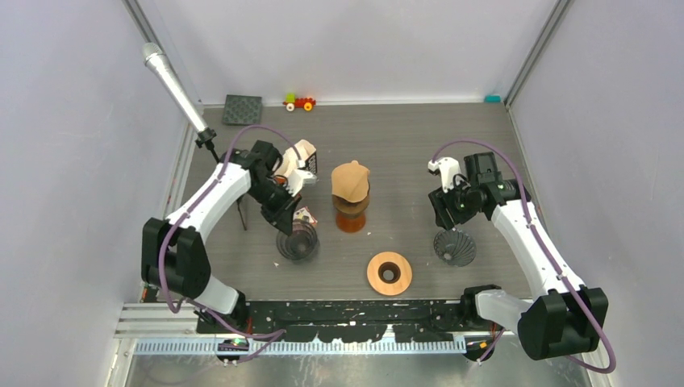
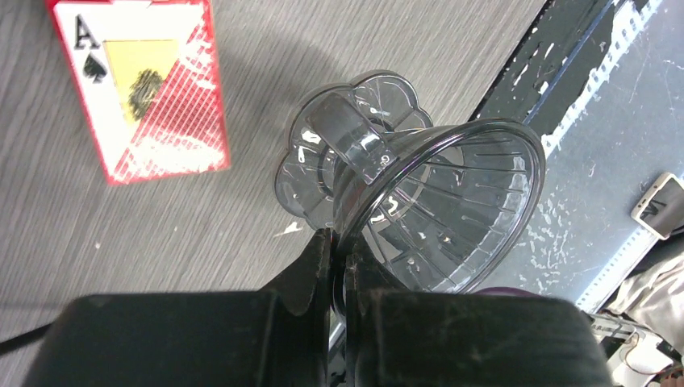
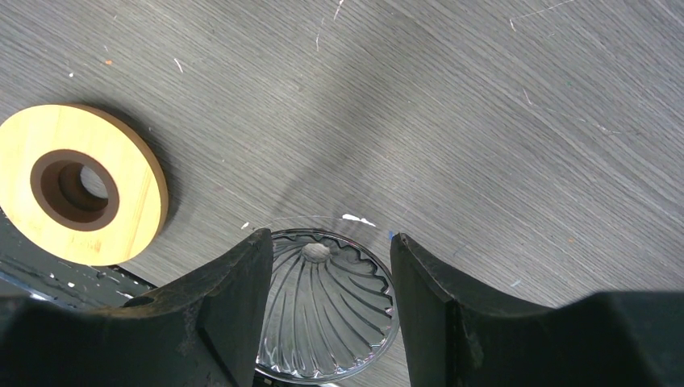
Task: Place the coffee filter in the dripper
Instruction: Place the coffee server at the center of the board, then pick up the dripper holder from the center of the board, then place the dripper holder onto the coffee server.
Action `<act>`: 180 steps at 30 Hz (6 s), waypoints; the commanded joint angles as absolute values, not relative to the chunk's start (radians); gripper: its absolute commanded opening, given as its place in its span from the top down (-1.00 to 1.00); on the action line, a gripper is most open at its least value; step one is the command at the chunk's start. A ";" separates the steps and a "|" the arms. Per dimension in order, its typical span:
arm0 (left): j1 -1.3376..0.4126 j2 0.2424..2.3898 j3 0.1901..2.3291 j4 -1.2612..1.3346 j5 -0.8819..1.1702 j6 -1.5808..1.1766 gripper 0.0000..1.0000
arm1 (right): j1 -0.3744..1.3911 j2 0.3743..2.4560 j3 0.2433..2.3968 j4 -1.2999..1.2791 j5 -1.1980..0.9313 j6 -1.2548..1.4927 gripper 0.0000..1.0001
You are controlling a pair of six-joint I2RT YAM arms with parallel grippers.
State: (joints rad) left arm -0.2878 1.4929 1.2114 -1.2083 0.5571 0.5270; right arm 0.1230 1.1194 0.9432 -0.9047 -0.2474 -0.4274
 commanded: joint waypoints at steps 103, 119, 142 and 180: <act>-0.379 1.333 1.302 -0.971 0.255 0.417 -0.44 | 0.902 1.370 0.950 -0.763 -0.111 -0.538 0.78; -0.168 1.345 1.481 -1.026 0.380 0.313 -0.47 | 1.173 1.604 1.466 -0.920 -0.047 -0.562 0.86; -0.006 1.260 1.600 -1.027 0.348 0.258 -0.99 | 1.192 2.077 2.026 -1.066 0.059 -0.512 0.85; -0.006 1.250 1.505 -1.012 0.554 0.283 -0.99 | 1.154 2.250 2.204 -1.144 0.052 -0.493 0.70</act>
State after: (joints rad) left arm -0.0109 1.2518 1.5070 -1.0374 0.5205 0.2699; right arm 1.1545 2.2456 2.1490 -1.1351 0.0578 -0.5110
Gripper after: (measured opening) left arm 0.996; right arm 0.503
